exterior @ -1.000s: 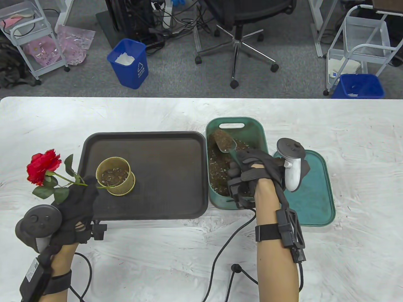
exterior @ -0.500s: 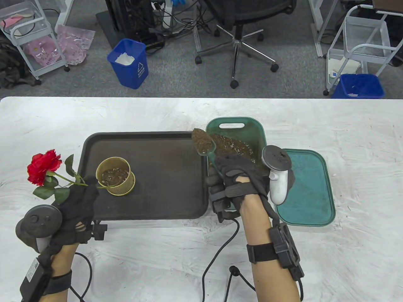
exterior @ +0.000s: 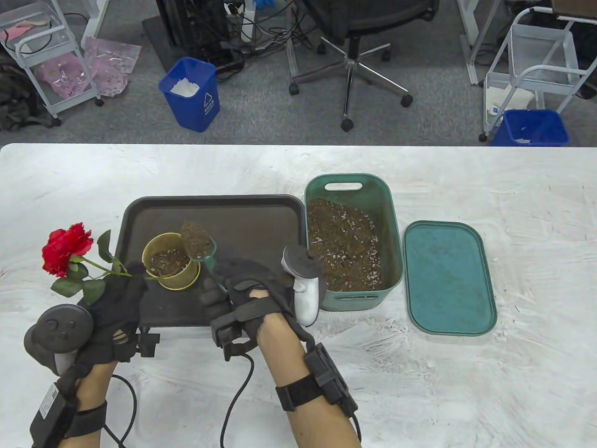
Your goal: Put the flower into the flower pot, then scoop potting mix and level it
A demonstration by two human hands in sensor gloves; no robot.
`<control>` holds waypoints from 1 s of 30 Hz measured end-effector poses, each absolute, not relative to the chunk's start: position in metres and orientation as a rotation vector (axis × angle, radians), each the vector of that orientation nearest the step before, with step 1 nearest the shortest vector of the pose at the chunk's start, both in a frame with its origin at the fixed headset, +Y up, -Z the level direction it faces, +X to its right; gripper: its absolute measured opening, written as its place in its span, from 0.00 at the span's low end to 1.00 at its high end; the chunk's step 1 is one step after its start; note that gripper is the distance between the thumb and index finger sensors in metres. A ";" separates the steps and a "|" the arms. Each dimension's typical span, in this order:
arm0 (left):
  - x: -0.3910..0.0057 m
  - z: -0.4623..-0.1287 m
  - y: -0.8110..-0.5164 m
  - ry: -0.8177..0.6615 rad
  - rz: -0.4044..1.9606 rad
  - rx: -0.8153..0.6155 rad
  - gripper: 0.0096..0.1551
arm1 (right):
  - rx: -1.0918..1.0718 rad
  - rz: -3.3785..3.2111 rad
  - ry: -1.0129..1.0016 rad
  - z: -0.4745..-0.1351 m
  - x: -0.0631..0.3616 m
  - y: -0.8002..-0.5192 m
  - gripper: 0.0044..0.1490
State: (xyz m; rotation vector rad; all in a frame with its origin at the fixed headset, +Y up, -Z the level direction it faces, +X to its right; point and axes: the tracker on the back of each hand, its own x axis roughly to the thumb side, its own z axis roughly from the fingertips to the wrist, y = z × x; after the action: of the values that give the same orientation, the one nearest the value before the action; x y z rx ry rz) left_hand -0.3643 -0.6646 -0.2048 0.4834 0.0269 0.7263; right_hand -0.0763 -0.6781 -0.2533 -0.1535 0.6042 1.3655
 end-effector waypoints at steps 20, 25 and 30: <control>-0.362 -0.204 -0.665 0.021 0.721 0.485 0.25 | -0.057 1.642 0.428 -0.248 -0.119 -0.709 0.39; -0.363 -0.204 -0.665 0.023 0.726 0.484 0.25 | -0.013 1.791 0.302 -0.245 -0.127 -0.707 0.38; -0.362 -0.204 -0.665 0.024 0.729 0.483 0.25 | 0.026 1.984 0.146 -0.240 -0.133 -0.707 0.37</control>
State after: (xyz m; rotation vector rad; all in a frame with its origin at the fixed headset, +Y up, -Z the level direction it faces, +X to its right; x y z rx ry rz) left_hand -0.3623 -0.6650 -0.2042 0.4833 0.0243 0.7290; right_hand -0.1330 -0.7068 -0.2405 0.0260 0.1460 1.9838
